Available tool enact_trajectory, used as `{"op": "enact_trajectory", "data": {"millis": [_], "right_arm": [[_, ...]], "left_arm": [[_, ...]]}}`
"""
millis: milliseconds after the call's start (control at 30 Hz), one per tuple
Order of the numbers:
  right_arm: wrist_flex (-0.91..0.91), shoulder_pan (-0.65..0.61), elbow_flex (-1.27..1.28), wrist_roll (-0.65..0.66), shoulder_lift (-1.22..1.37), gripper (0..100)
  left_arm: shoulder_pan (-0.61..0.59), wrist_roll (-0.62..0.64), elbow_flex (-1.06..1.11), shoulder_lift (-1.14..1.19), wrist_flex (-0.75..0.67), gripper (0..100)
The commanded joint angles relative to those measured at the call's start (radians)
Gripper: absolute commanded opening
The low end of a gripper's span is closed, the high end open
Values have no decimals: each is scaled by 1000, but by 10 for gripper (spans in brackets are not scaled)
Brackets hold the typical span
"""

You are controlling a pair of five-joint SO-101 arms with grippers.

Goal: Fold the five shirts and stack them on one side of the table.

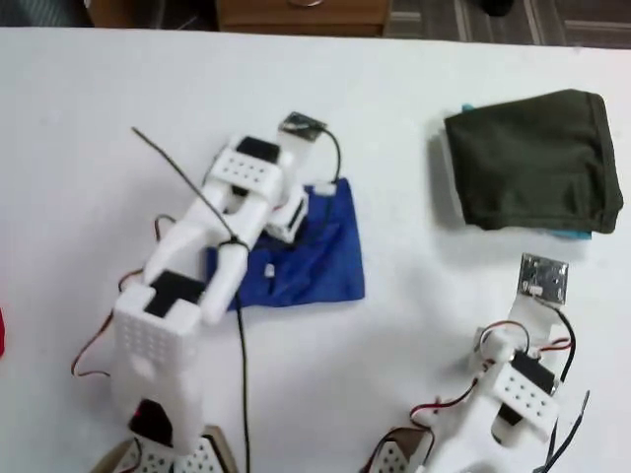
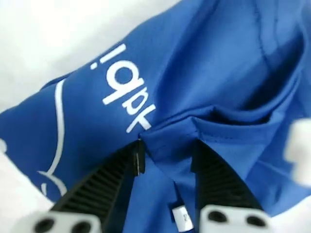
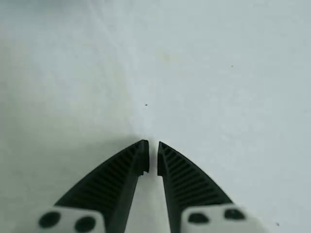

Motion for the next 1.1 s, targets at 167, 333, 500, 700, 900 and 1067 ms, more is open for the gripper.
{"op": "enact_trajectory", "data": {"millis": [167, 333, 500, 700, 900, 1067], "right_arm": [[-15, -7, -11, -8, -25, 41], [-15, -7, -11, -8, -25, 41], [-15, -7, -11, -8, -25, 41], [-15, 1, -11, -11, -25, 41], [-15, -2, -11, -9, -25, 41], [-15, -4, -11, -9, -25, 41]], "left_arm": [[69, 34, -1, -18, -14, 28], [144, 37, -1, -48, -11, 26], [232, 37, -22, -157, 57, 26], [308, 37, -30, -230, 135, 27], [347, 34, -30, -232, 175, 88], [345, 31, -91, -239, 238, 165]]}}
